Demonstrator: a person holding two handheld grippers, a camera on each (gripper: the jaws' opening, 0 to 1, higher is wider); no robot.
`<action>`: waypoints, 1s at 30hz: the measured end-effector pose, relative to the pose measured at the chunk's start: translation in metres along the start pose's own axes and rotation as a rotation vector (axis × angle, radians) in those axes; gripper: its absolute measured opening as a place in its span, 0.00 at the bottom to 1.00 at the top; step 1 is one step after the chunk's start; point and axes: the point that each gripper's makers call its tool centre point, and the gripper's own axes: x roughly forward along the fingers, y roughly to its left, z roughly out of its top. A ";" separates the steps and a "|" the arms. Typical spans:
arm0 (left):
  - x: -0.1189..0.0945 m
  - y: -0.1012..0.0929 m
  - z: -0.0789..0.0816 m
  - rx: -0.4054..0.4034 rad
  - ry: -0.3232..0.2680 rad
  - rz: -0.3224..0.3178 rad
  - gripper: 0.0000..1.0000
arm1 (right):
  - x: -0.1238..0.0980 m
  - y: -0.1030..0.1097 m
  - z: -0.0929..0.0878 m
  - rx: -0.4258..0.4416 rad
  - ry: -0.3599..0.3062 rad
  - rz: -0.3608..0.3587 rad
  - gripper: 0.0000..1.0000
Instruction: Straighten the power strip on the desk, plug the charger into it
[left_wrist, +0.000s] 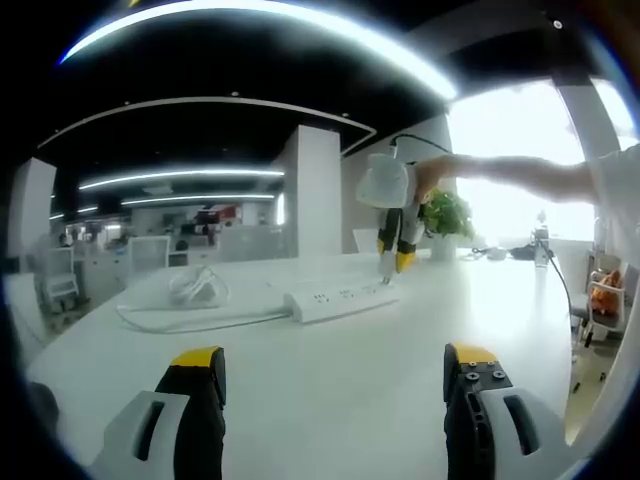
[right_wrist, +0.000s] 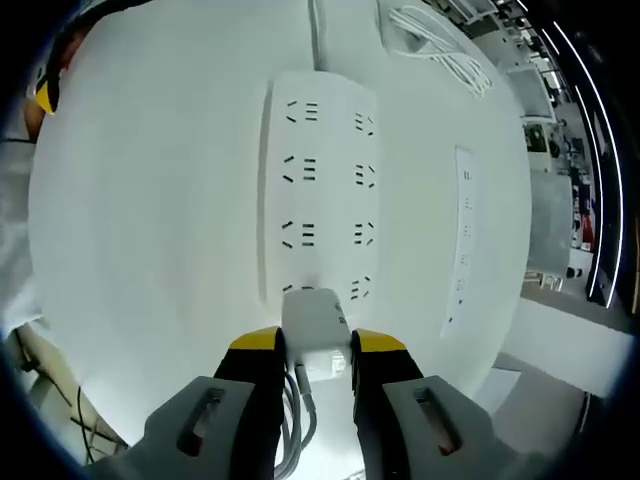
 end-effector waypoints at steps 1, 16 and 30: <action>0.000 0.000 0.000 0.000 -0.001 0.001 0.93 | 0.000 0.000 0.002 -0.006 0.007 -0.002 0.24; 0.005 -0.007 -0.001 -0.006 0.005 -0.022 0.93 | -0.001 -0.001 0.005 0.003 0.089 -0.016 0.23; 0.010 -0.006 -0.001 -0.011 0.005 -0.019 0.93 | 0.007 0.001 0.009 0.030 0.092 0.008 0.23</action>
